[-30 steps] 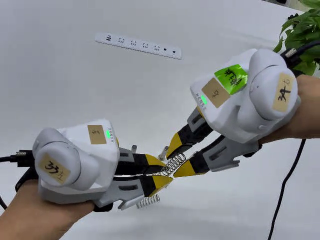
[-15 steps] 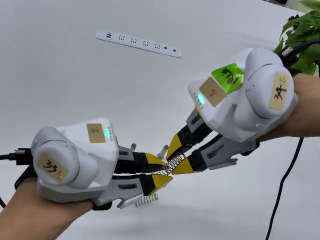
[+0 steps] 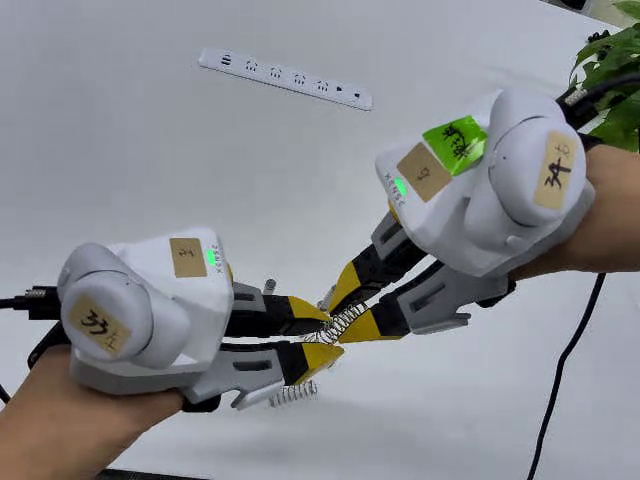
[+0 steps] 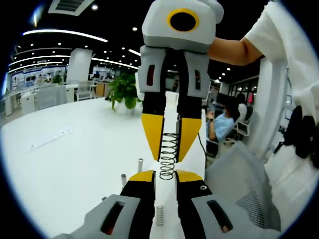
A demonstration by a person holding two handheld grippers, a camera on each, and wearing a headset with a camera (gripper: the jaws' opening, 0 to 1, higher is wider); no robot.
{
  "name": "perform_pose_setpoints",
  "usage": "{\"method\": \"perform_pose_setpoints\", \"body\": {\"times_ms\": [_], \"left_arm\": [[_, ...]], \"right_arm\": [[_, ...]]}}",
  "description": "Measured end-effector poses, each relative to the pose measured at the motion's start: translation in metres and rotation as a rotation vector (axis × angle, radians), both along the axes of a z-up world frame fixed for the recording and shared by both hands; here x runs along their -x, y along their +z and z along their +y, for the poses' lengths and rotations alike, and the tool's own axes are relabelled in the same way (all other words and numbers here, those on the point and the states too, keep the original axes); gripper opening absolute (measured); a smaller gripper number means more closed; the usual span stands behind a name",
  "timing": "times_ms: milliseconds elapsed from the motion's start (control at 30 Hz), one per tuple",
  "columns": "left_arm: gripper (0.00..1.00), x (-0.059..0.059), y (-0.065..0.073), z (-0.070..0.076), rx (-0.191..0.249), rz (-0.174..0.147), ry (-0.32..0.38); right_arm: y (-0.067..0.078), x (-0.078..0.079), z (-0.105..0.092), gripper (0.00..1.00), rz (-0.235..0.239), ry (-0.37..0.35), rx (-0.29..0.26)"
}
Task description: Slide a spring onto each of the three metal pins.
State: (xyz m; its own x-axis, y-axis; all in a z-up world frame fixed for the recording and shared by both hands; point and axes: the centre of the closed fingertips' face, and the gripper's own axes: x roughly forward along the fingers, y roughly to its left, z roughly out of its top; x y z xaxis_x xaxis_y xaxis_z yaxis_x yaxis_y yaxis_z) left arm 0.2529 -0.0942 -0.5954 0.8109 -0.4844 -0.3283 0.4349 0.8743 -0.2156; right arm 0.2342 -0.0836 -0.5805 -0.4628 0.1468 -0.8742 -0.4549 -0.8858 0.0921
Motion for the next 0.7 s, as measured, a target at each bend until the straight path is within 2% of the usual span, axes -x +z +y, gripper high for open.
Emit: {"method": "perform_pose_setpoints", "body": {"times_ms": [333,700], "left_arm": [[0.21,0.009,-0.007,0.017,-0.015,0.011,0.048],[0.34,0.023,-0.016,0.035,-0.050,0.021,0.088]], "right_arm": [[0.005,-0.005,0.010,0.12,0.008,-0.033,-0.024],[0.008,-0.010,0.023,0.12,-0.001,-0.066,-0.049]]}}
